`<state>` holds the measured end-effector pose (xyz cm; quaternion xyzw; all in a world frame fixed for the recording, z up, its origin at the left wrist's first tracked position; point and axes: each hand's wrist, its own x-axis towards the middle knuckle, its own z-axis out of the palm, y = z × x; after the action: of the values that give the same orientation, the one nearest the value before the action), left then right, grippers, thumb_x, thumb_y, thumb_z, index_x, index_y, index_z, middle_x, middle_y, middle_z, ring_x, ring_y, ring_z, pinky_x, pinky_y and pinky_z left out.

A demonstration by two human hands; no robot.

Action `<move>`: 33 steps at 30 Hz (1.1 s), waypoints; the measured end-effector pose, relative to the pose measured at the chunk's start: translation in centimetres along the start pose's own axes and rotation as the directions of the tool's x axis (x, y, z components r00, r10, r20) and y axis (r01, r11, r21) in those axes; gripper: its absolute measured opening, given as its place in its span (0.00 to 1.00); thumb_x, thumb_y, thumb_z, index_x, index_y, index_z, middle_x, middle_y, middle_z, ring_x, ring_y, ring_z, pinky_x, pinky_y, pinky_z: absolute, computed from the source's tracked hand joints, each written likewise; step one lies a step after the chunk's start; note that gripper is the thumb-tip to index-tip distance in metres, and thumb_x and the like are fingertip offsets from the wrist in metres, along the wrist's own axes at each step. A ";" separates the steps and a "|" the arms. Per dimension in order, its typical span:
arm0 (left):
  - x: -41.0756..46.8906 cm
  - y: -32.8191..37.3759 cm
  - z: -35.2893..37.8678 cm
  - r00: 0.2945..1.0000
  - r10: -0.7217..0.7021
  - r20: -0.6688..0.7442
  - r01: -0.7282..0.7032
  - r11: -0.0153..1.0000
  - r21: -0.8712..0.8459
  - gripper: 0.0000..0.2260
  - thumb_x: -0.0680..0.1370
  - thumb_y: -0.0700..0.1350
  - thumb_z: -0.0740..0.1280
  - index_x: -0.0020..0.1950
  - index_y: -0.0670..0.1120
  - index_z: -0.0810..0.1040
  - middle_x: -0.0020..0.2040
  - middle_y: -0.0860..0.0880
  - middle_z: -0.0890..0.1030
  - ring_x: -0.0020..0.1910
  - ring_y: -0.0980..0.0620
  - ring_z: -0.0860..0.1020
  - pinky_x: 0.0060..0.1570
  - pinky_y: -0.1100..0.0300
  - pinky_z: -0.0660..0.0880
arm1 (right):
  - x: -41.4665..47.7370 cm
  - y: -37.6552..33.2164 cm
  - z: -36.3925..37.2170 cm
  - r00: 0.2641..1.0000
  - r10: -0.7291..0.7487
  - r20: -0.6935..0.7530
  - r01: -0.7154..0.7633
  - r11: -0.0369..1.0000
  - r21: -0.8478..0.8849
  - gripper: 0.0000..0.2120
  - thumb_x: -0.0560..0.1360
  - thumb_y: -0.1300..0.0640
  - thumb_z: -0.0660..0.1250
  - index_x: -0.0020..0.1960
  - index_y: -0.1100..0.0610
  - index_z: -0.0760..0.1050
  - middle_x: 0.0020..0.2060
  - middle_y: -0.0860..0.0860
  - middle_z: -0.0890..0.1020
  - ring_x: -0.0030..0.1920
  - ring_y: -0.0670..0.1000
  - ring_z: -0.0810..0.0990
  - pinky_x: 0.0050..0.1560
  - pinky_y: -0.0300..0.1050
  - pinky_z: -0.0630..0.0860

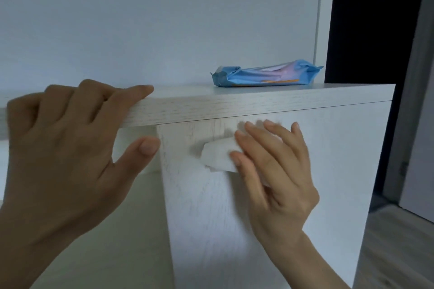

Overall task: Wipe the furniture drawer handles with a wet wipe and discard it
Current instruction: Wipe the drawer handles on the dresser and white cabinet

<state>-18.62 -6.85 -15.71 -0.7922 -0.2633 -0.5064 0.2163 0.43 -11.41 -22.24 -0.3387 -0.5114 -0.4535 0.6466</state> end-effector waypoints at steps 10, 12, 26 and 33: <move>-0.1 -0.8 -1.1 0.999 0.032 0.028 -0.034 0.998 0.061 0.33 0.77 0.67 0.41 0.64 0.47 0.71 0.50 0.45 0.71 0.46 0.37 0.71 0.48 0.34 0.66 | 0.4 1.7 -0.2 0.995 -0.077 0.070 0.071 0.993 0.089 0.10 0.81 0.56 0.61 0.55 0.61 0.75 0.55 0.53 0.79 0.60 0.52 0.77 0.69 0.50 0.65; -0.1 -0.7 -1.1 0.999 0.026 0.020 -0.028 0.997 0.077 0.32 0.78 0.67 0.42 0.64 0.47 0.71 0.49 0.45 0.71 0.45 0.38 0.71 0.47 0.34 0.66 | 0.3 1.3 -0.1 0.996 -0.065 0.065 0.059 0.995 0.080 0.11 0.82 0.55 0.58 0.57 0.59 0.74 0.58 0.52 0.76 0.62 0.53 0.75 0.71 0.51 0.63; -0.1 -0.2 -1.2 0.999 0.042 0.014 -0.043 0.989 0.142 0.32 0.79 0.65 0.44 0.62 0.43 0.73 0.48 0.42 0.72 0.45 0.38 0.71 0.47 0.34 0.67 | 0.5 0.7 1.0 0.938 -0.327 0.117 0.321 0.945 0.066 0.11 0.76 0.58 0.69 0.58 0.57 0.77 0.58 0.53 0.76 0.61 0.53 0.77 0.68 0.46 0.67; -0.1 -0.2 -1.5 0.999 0.047 0.017 -0.049 0.988 0.150 0.33 0.79 0.65 0.42 0.62 0.43 0.73 0.48 0.42 0.72 0.45 0.38 0.71 0.47 0.35 0.66 | 1.4 3.4 -2.2 0.947 -0.281 0.156 0.274 0.959 0.065 0.11 0.76 0.61 0.69 0.57 0.62 0.75 0.57 0.56 0.77 0.60 0.55 0.77 0.66 0.51 0.71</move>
<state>-19.82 -7.58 -15.25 -0.7831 -0.2827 -0.4745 0.2857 4.44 -12.46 -21.38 -0.2856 -0.6149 -0.4997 0.5392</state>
